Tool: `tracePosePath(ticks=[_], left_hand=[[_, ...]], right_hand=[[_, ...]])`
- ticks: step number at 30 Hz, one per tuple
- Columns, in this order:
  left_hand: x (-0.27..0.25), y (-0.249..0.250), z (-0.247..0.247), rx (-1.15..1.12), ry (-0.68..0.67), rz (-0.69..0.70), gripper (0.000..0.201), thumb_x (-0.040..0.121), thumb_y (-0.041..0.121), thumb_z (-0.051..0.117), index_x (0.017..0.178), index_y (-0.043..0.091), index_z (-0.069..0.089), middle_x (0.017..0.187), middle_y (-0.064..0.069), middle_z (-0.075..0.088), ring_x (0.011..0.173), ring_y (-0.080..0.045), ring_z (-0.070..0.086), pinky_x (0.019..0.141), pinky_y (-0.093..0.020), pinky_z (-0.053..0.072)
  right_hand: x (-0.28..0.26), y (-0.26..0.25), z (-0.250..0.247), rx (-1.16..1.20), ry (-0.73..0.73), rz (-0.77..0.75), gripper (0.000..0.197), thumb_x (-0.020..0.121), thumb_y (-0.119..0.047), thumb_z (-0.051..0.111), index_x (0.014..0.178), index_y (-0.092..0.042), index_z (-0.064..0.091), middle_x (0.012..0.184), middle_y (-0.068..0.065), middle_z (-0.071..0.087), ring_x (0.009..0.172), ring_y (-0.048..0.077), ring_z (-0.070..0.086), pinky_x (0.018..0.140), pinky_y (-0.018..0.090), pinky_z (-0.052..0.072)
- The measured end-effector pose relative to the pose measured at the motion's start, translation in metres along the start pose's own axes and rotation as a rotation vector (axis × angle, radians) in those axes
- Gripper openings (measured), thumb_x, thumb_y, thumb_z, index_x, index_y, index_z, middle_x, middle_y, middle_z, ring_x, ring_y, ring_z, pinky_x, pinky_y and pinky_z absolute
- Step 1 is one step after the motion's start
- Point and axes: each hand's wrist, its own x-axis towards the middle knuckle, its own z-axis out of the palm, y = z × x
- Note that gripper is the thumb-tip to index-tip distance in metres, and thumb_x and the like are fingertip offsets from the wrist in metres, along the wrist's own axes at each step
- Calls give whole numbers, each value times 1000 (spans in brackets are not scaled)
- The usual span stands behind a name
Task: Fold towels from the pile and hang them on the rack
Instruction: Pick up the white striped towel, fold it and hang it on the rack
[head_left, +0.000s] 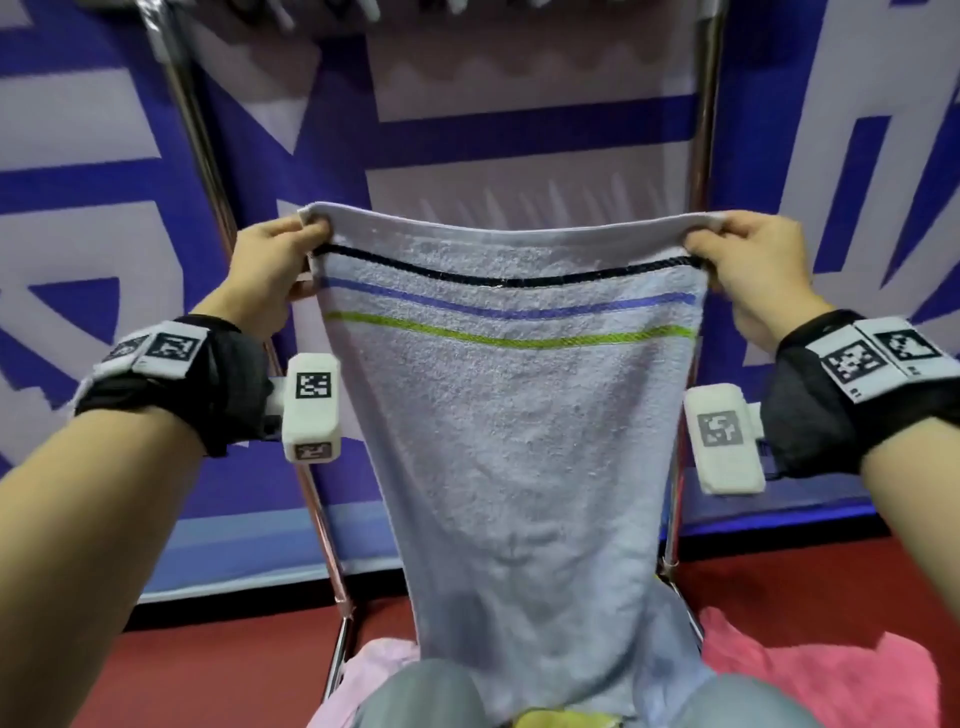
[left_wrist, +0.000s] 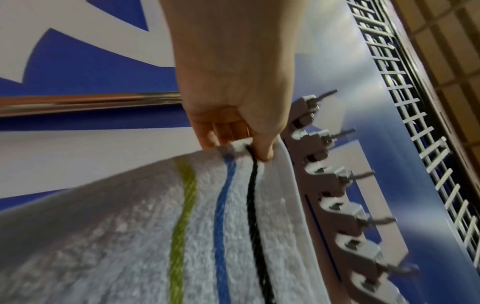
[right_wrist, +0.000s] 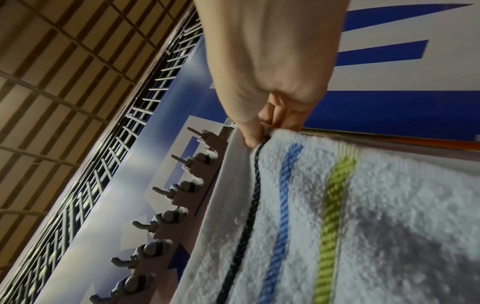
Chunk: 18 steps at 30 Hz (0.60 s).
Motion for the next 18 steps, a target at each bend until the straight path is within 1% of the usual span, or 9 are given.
tracePosePath(ticks=[2,3,5,7,9,10,14,16,18], left_hand=[[-2,-5,4,-35,-3,-31,18,93,14,56,77,21,63,50,18,61,47,4,55,48,-15,49],[-3,-7,4,-40,-4,-33,19,92,13,57,76,20,64,51,17,62,49,2,57,50,-16,51],[-4,-4,3,-49,5,-29,21,92,12,57,74,21,63,50,18,62,48,2,58,47,-16,50],[-1,9,2,-57,2,-3,22,92,11,56,74,21,62,47,18,60,45,4,57,42,-15,47],[2,25,2,-42,-15,39,22,92,11,56,73,22,62,47,18,60,44,4,56,41,-13,45],[4,33,1,-35,-25,60,22,92,12,57,73,23,62,50,17,60,44,4,56,41,-13,44],[6,49,0,-10,-46,90,20,92,16,58,75,25,62,68,7,55,42,5,53,39,-11,41],[7,50,-3,-17,-35,83,20,92,16,58,74,25,62,70,6,54,42,5,52,39,-11,41],[8,49,-7,-25,-33,74,18,91,17,59,76,25,63,72,6,56,45,4,53,40,-12,43]], right_hand=[[-1,3,1,28,28,54,28,83,3,57,70,-20,63,59,-8,61,62,8,54,58,19,47],[-2,4,1,31,37,76,28,83,3,57,69,-20,63,62,-5,61,62,8,55,57,19,47],[-2,3,0,19,45,89,23,83,2,58,72,-17,64,71,0,60,66,11,56,59,19,49],[0,-5,-3,-3,53,74,15,82,1,59,82,-12,66,75,2,61,74,16,58,68,24,51],[4,-14,-6,-17,72,65,15,83,0,59,88,-12,66,79,4,61,81,20,57,76,32,51],[7,-19,-7,-15,80,65,14,83,0,58,86,-12,65,81,6,61,82,20,57,76,32,52],[14,-35,-7,-2,86,70,21,82,1,58,70,-16,61,73,1,58,70,14,57,57,21,51],[19,-46,-6,-4,95,60,20,83,1,58,72,-16,62,73,0,59,67,11,58,56,20,52],[23,-57,-3,5,100,45,14,83,0,58,83,-12,65,73,0,59,67,10,58,58,20,53]])
